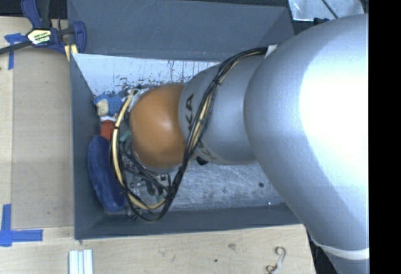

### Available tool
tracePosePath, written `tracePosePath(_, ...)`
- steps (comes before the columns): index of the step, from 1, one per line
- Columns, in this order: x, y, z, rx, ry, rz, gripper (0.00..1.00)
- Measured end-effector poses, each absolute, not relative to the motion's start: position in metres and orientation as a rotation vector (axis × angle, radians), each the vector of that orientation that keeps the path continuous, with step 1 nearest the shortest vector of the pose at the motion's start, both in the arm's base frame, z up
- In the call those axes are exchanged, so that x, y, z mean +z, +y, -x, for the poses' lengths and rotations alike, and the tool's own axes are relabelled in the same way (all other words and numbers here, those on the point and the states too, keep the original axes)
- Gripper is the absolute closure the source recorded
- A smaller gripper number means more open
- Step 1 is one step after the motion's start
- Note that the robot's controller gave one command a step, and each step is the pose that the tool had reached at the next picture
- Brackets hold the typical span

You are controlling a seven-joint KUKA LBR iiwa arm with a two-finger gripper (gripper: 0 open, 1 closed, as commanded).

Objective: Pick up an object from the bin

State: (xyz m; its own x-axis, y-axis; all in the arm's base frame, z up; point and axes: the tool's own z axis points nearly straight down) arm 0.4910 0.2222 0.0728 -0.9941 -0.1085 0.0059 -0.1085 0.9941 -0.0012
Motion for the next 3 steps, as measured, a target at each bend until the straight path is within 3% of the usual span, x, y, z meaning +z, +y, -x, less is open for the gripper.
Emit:
tracePosePath(1,0.077,0.222,-0.493,-0.001,-3.138,-0.166,1.0)
tracePosePath(2,0.132,0.228,-0.485,-0.005,-3.144,-0.155,1.0)
tracePosePath(3,0.169,0.235,-0.489,-0.005,-3.145,-0.146,1.0)
